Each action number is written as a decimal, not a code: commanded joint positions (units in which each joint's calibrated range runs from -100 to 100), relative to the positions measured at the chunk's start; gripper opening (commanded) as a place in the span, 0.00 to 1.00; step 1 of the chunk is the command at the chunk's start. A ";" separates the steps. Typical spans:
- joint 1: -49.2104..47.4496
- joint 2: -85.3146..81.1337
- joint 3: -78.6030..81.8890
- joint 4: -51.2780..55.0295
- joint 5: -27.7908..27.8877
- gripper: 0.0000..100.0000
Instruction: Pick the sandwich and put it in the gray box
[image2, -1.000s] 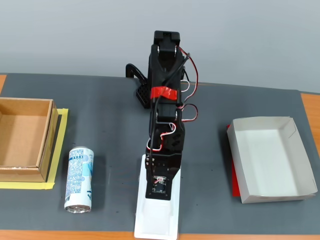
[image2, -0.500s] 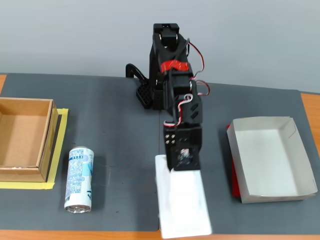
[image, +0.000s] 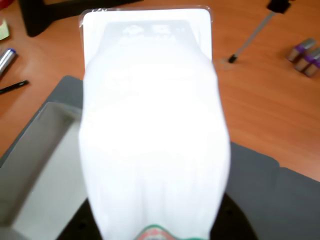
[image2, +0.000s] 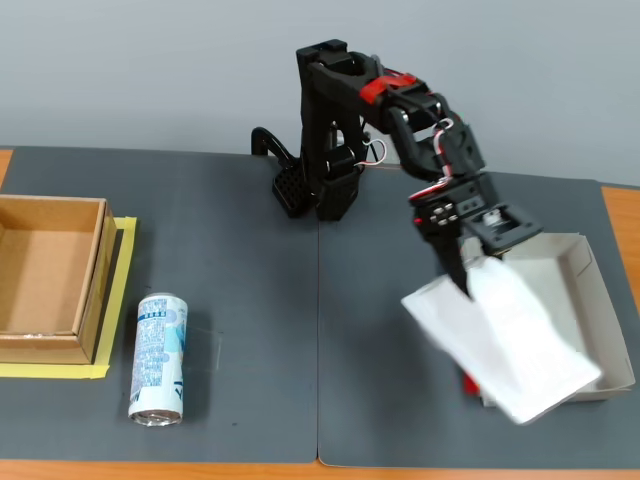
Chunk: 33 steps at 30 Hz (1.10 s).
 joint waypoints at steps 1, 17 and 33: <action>-3.56 -2.61 -2.72 -0.65 -0.10 0.02; -16.69 4.68 -3.17 -9.51 -0.10 0.02; -19.37 16.46 -3.17 -24.00 0.21 0.02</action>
